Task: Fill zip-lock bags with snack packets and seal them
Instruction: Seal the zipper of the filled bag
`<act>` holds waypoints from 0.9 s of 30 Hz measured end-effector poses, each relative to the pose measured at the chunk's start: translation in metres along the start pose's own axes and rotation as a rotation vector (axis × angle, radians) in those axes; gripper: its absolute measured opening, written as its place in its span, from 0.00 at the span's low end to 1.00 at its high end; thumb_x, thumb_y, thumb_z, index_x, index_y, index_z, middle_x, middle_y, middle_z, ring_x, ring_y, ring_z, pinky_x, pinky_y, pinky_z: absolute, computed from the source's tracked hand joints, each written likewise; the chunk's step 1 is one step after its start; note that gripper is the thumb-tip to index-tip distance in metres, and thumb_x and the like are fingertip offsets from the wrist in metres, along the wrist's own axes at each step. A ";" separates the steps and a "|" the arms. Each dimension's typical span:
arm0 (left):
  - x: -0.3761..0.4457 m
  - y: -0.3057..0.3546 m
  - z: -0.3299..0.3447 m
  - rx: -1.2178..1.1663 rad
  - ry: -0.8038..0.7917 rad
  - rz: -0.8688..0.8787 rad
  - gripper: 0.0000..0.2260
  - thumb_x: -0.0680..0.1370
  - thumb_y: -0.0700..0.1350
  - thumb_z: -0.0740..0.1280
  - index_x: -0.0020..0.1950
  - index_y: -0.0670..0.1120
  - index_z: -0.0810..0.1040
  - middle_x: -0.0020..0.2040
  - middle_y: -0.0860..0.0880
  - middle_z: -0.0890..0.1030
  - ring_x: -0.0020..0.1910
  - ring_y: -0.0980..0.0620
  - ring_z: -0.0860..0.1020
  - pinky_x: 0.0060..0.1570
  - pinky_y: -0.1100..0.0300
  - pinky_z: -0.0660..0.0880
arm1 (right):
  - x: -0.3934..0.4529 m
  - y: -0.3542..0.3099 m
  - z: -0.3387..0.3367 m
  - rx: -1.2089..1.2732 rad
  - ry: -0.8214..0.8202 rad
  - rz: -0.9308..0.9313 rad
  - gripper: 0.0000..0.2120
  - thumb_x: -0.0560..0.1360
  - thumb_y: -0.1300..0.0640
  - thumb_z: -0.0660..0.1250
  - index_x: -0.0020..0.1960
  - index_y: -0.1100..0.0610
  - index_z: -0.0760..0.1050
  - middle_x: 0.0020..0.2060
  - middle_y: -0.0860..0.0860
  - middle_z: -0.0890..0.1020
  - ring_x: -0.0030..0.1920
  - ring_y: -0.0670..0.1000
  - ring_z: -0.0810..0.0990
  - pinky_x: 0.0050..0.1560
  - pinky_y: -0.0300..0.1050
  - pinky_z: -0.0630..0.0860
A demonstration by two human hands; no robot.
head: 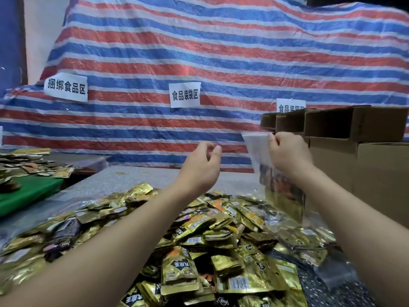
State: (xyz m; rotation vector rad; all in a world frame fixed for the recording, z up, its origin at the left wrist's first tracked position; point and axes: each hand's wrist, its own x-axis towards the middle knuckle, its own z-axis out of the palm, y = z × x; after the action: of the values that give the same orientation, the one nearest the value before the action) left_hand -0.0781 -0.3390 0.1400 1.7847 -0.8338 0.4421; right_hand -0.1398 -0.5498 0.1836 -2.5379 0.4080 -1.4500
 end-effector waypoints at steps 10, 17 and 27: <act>-0.043 -0.058 -0.043 0.167 -0.067 -0.105 0.10 0.84 0.52 0.58 0.58 0.51 0.75 0.49 0.54 0.79 0.47 0.53 0.80 0.49 0.54 0.78 | -0.130 0.034 0.123 -0.087 -0.922 -0.058 0.19 0.84 0.43 0.53 0.37 0.48 0.68 0.37 0.46 0.75 0.48 0.48 0.77 0.58 0.50 0.75; -0.042 -0.111 -0.103 0.346 0.034 -0.148 0.09 0.83 0.50 0.59 0.48 0.53 0.77 0.43 0.55 0.81 0.43 0.56 0.78 0.38 0.59 0.71 | -0.120 0.052 0.124 0.085 -0.695 0.134 0.20 0.85 0.46 0.53 0.43 0.57 0.75 0.39 0.52 0.80 0.39 0.49 0.77 0.38 0.43 0.69; -0.057 -0.217 -0.181 0.729 0.056 -0.418 0.11 0.81 0.49 0.62 0.60 0.46 0.76 0.60 0.45 0.79 0.56 0.47 0.77 0.55 0.52 0.75 | -0.133 0.063 0.136 -0.056 -0.805 0.146 0.19 0.84 0.52 0.58 0.35 0.53 0.73 0.32 0.49 0.79 0.33 0.47 0.76 0.32 0.42 0.67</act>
State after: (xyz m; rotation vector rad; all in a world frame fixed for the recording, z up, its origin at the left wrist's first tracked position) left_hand 0.0562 -0.1113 0.0239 2.5286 -0.2347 0.5532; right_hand -0.0960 -0.5619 -0.0117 -2.7808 0.4684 -0.2951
